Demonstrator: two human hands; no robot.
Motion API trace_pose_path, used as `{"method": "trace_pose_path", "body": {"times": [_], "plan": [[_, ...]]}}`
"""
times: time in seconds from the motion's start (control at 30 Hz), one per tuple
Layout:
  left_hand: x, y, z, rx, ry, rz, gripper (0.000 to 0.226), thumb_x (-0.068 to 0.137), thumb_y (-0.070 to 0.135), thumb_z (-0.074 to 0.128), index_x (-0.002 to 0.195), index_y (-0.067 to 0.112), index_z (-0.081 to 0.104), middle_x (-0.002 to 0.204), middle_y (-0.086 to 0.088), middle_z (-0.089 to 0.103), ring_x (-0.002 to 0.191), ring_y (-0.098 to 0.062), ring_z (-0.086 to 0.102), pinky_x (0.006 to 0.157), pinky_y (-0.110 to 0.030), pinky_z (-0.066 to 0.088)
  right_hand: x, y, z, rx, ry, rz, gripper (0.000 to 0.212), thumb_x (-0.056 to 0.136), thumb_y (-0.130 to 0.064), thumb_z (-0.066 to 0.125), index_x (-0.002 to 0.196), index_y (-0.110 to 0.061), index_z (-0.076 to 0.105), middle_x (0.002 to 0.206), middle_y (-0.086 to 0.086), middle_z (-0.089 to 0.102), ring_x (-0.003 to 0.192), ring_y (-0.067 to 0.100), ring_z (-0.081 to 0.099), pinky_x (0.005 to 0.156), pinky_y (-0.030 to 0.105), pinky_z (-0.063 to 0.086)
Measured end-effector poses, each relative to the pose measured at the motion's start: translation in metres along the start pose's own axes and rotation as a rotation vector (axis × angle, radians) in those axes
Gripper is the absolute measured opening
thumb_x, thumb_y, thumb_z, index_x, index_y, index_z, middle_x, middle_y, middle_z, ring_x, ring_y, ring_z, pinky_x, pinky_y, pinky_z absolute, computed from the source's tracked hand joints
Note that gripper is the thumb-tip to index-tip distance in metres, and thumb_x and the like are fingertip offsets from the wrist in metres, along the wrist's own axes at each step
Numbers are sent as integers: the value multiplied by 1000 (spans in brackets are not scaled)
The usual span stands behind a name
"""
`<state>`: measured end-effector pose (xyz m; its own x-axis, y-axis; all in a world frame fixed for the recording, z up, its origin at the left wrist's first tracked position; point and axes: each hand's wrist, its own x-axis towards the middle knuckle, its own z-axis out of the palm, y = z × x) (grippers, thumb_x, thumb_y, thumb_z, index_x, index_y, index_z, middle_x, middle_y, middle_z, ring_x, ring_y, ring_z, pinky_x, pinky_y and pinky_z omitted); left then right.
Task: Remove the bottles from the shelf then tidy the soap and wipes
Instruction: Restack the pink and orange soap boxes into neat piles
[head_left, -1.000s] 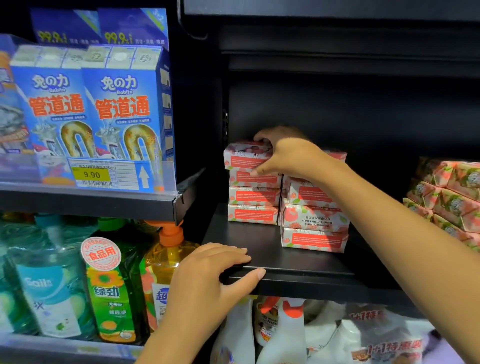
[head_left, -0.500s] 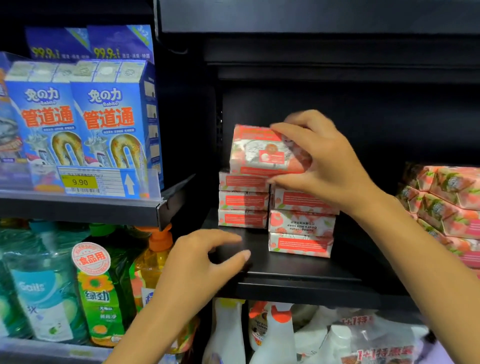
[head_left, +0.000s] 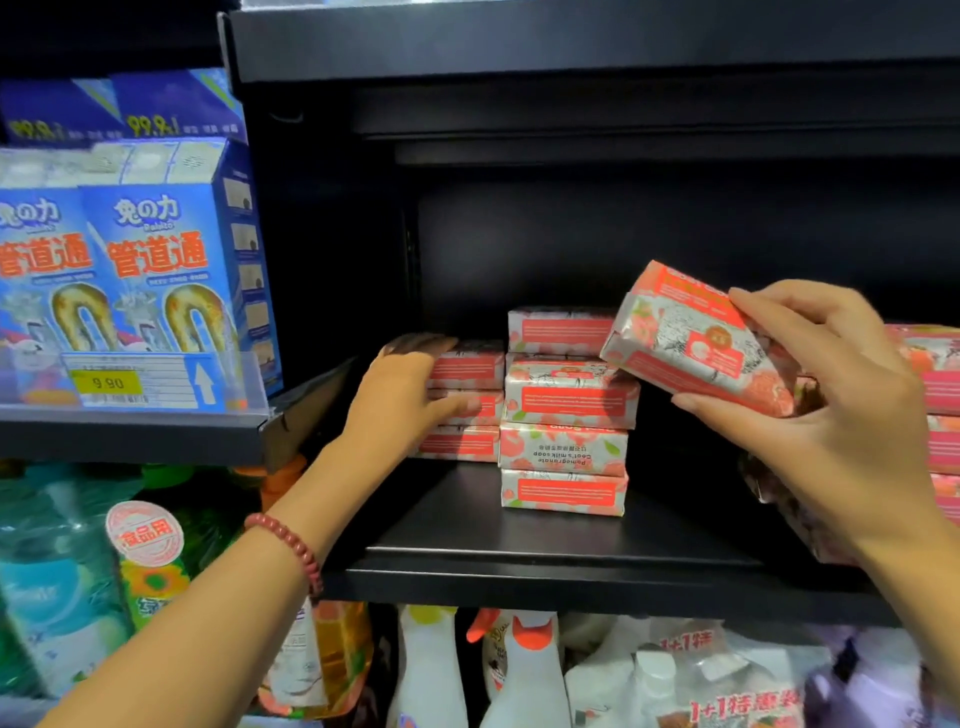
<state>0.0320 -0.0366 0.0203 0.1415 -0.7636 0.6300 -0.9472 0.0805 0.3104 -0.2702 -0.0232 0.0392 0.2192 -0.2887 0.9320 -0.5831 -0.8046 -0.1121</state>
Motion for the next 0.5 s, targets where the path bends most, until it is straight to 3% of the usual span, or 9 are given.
{"method": "trace_pose_path", "body": {"times": [0.17, 0.33, 0.43, 0.5], "plan": [[-10, 1, -3, 115, 145, 64, 60, 76, 36, 77, 128, 15, 56, 124, -7, 59, 119, -25, 48, 99, -36, 41, -5, 3, 0, 27, 7, 36, 68, 68, -36, 72, 123, 1, 56, 120, 15, 52, 111, 4, 41, 91, 2, 32], [-36, 5, -15, 197, 212, 171, 48, 74, 20, 80, 116, 8, 61, 111, -11, 63, 106, -31, 56, 87, -36, 44, 9, -1, 6, 93, -46, 21, 69, 68, -37, 78, 123, -1, 56, 118, 2, 48, 107, -3, 42, 88, -2, 32], [-61, 17, -22, 42, 274, 109, 39, 80, 28, 73, 111, 9, 61, 104, -8, 64, 98, -23, 56, 81, -25, 37, 23, -7, 13, 173, -107, 25, 68, 68, -41, 71, 125, -7, 57, 118, -4, 48, 106, -14, 42, 86, -1, 35], [-81, 18, -24, -21, 283, 129, 42, 86, 41, 62, 114, 11, 58, 104, 0, 60, 97, -15, 51, 82, -13, 30, 33, -9, 20, 207, -152, 31, 69, 66, -47, 68, 124, -11, 58, 117, -5, 50, 103, -8, 47, 85, 2, 39]]}}
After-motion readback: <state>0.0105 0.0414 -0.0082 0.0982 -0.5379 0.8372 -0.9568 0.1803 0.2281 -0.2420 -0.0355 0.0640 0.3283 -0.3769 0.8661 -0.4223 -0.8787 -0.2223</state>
